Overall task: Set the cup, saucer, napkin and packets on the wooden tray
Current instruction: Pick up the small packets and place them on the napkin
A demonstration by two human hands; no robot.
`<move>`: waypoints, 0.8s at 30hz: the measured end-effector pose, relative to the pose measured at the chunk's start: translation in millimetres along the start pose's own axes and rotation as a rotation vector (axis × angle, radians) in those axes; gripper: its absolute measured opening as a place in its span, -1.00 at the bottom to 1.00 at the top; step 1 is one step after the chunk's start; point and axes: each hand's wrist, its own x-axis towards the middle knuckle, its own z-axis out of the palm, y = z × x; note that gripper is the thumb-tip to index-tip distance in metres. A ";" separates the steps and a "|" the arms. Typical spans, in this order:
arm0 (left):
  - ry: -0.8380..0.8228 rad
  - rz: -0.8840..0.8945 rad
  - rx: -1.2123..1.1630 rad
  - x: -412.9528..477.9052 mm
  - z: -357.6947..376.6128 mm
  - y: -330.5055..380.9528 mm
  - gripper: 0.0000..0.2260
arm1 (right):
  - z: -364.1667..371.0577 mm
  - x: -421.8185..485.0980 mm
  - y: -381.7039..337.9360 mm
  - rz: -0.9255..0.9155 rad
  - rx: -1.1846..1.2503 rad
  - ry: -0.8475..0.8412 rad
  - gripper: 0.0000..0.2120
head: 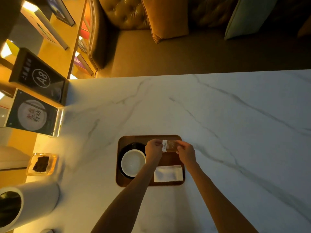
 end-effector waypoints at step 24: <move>-0.123 -0.113 -0.461 -19.4 -1.7 -14.6 -0.79 | 0.5 -4.0 6.3 0.040 0.272 0.002 -0.71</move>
